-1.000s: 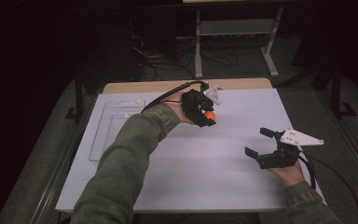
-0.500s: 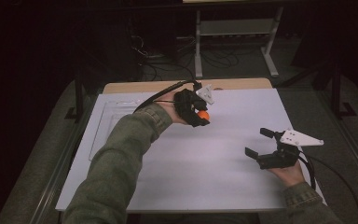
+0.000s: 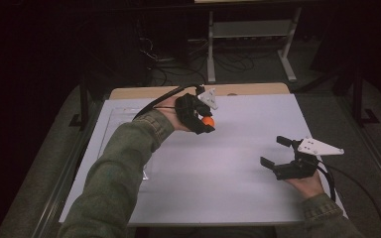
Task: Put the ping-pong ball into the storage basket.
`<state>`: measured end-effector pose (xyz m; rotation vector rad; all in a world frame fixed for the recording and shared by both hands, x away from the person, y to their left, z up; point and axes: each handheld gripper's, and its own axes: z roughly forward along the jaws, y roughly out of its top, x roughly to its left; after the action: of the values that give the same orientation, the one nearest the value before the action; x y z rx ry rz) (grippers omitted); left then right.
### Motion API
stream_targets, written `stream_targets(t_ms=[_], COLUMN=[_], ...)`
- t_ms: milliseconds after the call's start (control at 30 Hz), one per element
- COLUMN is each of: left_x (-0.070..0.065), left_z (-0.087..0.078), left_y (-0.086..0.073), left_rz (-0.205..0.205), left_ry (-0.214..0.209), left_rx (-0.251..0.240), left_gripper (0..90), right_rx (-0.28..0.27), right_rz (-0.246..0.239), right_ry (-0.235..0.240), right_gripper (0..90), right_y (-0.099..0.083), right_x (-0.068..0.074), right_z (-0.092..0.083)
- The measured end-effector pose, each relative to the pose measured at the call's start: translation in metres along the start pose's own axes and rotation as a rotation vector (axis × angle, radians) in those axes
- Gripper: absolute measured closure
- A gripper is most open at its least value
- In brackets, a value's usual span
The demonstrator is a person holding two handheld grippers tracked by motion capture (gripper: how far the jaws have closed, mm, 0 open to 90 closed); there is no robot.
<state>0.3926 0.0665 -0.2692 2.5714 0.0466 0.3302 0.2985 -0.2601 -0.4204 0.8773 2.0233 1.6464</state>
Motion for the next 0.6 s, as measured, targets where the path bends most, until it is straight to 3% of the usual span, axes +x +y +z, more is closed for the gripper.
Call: stream_targets(t_ms=[600], left_x=[-0.001], left_z=[-0.025], left_y=[-0.013], left_rz=[-0.026], left_ry=[0.031], left_rx=[-0.011], left_gripper=[50.5], right_rx=[0.003], right_rz=[-0.001], right_ry=[0.001], right_gripper=[0.0], right_y=[0.000], right_x=[0.001], right_z=[0.001])
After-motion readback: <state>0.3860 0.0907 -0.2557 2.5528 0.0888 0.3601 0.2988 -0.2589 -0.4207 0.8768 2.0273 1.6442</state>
